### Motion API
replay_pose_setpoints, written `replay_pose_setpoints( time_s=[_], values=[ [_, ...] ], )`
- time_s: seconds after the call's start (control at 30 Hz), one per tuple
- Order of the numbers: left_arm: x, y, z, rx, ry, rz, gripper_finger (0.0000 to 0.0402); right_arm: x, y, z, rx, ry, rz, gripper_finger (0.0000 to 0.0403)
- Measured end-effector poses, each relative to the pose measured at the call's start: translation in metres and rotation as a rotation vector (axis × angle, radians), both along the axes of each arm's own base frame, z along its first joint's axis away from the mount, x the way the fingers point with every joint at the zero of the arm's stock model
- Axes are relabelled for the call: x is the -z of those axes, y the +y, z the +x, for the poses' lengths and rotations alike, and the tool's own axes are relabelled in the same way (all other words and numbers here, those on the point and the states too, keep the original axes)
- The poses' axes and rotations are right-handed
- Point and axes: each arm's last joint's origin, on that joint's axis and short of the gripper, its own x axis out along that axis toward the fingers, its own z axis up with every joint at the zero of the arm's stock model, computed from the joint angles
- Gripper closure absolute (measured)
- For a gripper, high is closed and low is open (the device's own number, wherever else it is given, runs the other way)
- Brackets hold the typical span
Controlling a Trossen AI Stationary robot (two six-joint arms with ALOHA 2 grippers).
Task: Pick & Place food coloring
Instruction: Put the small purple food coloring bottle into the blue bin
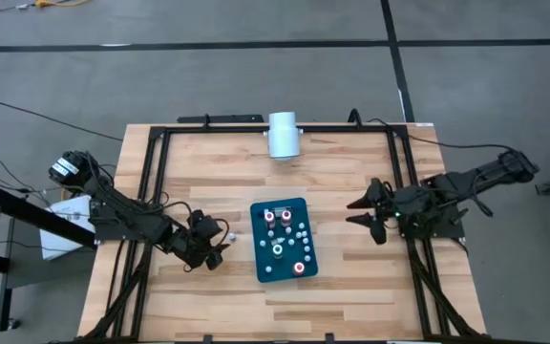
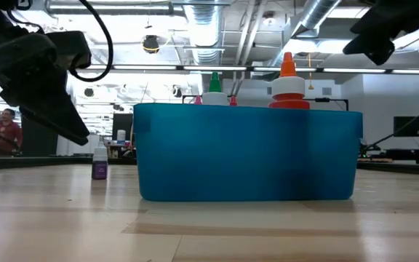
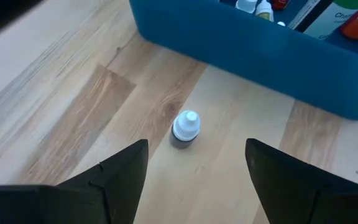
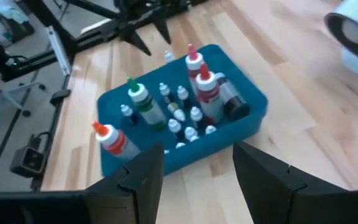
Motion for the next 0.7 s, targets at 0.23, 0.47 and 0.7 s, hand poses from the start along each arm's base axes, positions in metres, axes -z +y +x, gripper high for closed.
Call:
replay_pose_setpoints(
  time_s=[0.23, 0.47, 0.7],
  values=[
    [-0.001, 0.0, 0.001, 0.002, -0.01, -0.005, 0.014, 0.009, -0.012, -0.019, 0.028, -0.1, 0.027, 0.0221],
    [-0.001, 0.001, 0.003, -0.003, -0.022, -0.013, 0.014, 0.023, -0.019, -0.04, 0.028, -0.237, 0.092, 0.0221],
    [-0.004, 0.006, 0.01, 0.019, -0.039, -0.011, 0.014, 0.032, -0.022, -0.049, 0.03, -0.306, 0.129, 0.0221]
  ],
)
